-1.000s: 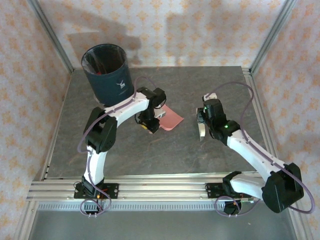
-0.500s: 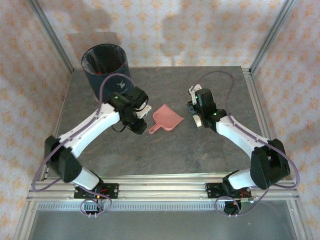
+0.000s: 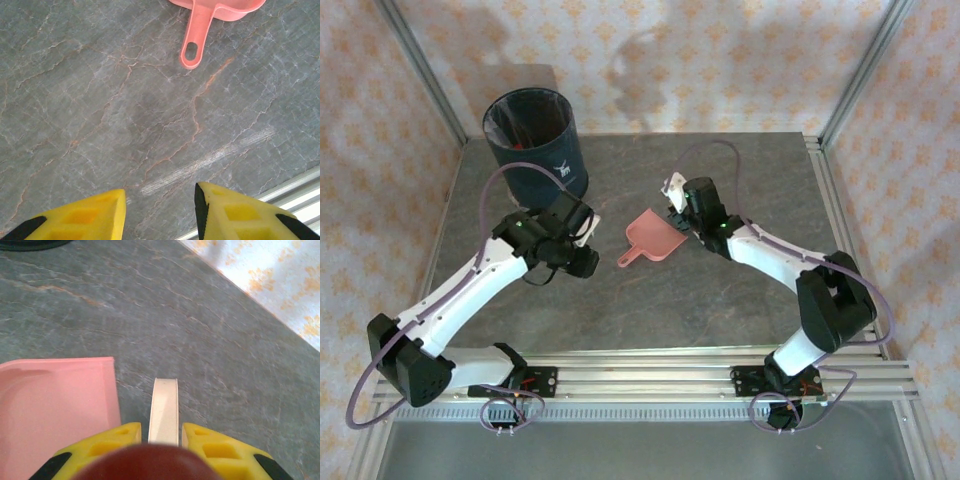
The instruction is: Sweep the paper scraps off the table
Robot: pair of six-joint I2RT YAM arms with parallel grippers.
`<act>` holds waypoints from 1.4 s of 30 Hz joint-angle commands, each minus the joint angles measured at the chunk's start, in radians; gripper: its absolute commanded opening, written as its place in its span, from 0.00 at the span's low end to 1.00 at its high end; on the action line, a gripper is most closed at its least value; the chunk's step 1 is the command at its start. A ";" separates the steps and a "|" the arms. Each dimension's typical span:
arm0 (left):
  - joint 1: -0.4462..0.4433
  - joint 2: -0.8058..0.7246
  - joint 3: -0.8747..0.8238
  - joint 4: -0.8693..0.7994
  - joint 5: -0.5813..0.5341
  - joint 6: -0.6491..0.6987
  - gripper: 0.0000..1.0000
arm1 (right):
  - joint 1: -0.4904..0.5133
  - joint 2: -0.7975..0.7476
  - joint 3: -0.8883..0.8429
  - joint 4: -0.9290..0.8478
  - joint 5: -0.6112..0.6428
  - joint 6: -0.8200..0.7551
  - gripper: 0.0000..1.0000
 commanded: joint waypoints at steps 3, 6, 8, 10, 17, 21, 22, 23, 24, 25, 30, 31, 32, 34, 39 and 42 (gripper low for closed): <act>0.005 -0.032 -0.015 0.005 -0.058 -0.030 0.41 | 0.054 0.017 0.011 0.070 0.007 -0.067 0.00; 0.005 -0.041 -0.018 0.000 -0.064 -0.029 0.41 | 0.084 0.027 0.002 0.076 0.027 -0.097 0.00; 0.007 -0.046 -0.021 0.002 -0.064 -0.028 0.41 | 0.102 0.030 -0.004 0.075 0.035 -0.115 0.00; 0.010 -0.049 -0.026 0.004 -0.057 -0.027 0.42 | 0.119 0.032 -0.013 0.075 0.046 -0.129 0.00; 0.017 -0.052 -0.039 0.005 -0.053 -0.027 0.42 | 0.168 0.042 -0.046 0.089 0.080 -0.176 0.01; 0.023 -0.061 -0.045 0.003 -0.053 -0.026 0.42 | 0.196 0.056 -0.057 0.098 0.112 -0.198 0.08; 0.024 -0.063 -0.048 0.004 -0.056 -0.027 0.42 | 0.202 0.060 -0.057 0.099 0.120 -0.201 0.10; 0.027 -0.064 -0.051 0.004 -0.055 -0.027 0.42 | 0.207 0.063 -0.057 0.099 0.121 -0.202 0.11; 0.029 -0.066 -0.055 0.003 -0.056 -0.025 0.42 | 0.212 0.066 -0.057 0.097 0.121 -0.202 0.12; 0.031 -0.068 -0.058 0.003 -0.057 -0.025 0.42 | 0.217 0.067 -0.057 0.093 0.121 -0.200 0.14; 0.045 -0.072 -0.070 0.003 -0.049 -0.022 0.42 | 0.238 0.075 -0.065 0.093 0.114 -0.199 0.23; 0.047 -0.074 -0.074 0.003 -0.049 -0.020 0.42 | 0.242 0.077 -0.065 0.091 0.113 -0.200 0.27; 0.051 -0.074 -0.075 0.002 -0.049 -0.019 0.42 | 0.246 0.080 -0.065 0.089 0.116 -0.199 0.30; 0.056 -0.075 -0.078 0.002 -0.047 -0.018 0.42 | 0.255 0.085 -0.063 0.082 0.121 -0.201 0.35; 0.064 -0.075 -0.085 -0.001 -0.046 -0.014 0.42 | 0.269 0.086 -0.068 0.073 0.117 -0.196 0.42; 0.066 -0.077 -0.089 -0.001 -0.047 -0.014 0.42 | 0.274 0.086 -0.070 0.067 0.105 -0.187 0.43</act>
